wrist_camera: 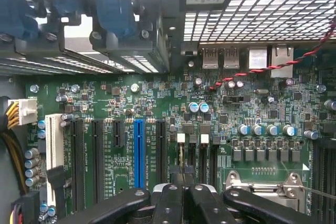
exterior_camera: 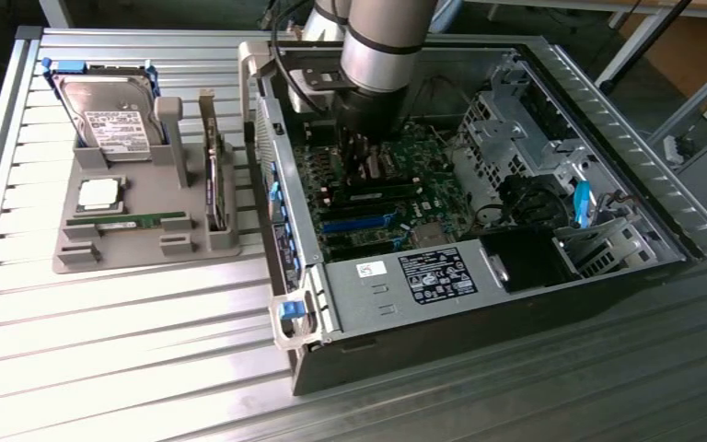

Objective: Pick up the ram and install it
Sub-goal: 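Press down the ram until it locks into place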

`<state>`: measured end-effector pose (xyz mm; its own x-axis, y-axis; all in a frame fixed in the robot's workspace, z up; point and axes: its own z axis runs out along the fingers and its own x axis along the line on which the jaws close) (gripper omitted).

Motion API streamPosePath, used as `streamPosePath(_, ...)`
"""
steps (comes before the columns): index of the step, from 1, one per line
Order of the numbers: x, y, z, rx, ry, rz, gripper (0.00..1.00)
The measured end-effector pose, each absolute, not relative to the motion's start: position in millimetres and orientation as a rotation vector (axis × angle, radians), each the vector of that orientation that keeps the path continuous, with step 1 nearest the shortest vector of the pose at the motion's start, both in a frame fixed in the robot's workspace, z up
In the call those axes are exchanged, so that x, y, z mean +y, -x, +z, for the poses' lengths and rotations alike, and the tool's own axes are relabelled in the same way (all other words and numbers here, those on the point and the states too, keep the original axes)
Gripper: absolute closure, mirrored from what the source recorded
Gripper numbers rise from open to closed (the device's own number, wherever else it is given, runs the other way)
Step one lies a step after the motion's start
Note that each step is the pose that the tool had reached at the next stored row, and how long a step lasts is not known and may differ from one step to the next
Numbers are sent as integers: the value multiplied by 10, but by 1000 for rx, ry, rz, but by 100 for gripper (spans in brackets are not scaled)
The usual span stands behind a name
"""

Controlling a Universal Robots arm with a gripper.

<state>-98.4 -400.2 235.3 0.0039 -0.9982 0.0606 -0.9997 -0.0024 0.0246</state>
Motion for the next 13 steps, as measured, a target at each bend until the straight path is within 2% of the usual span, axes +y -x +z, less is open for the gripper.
streamPosePath(7, -4002, 984, 2296, -2175, -2182, 40, 91)
streamPosePath(13, -4002, 865, 2365, -2175, -2182, 40, 91)
